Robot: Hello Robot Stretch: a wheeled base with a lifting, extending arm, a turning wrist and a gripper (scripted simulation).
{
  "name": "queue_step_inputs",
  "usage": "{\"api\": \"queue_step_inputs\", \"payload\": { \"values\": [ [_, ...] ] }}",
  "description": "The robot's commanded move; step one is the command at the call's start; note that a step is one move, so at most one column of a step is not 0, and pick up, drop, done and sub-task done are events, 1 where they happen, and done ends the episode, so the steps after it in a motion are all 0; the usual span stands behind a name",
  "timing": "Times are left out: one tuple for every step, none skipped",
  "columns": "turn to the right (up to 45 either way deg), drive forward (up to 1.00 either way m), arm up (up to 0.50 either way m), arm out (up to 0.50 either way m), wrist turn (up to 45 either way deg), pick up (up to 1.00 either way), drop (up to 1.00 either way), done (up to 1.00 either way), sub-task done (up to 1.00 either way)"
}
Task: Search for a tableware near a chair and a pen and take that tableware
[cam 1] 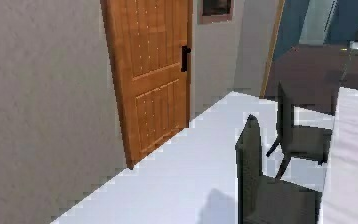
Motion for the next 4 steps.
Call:
{"api": "queue_step_inputs", "payload": {
  "values": [
    [36.0,0.00,0.00,0.00,0.0,0.00,0.00,0.00,0.00],
    [0.0,0.15,0.00,0.00,0.0,0.00,0.00,0.00,0.00],
    [-45.0,0.00,0.00,0.00,0.0,0.00,0.00,0.00,0.00],
    [-21.0,0.00,0.00,0.00,0.0,0.00,0.00,0.00,0.00]
  ]
}}
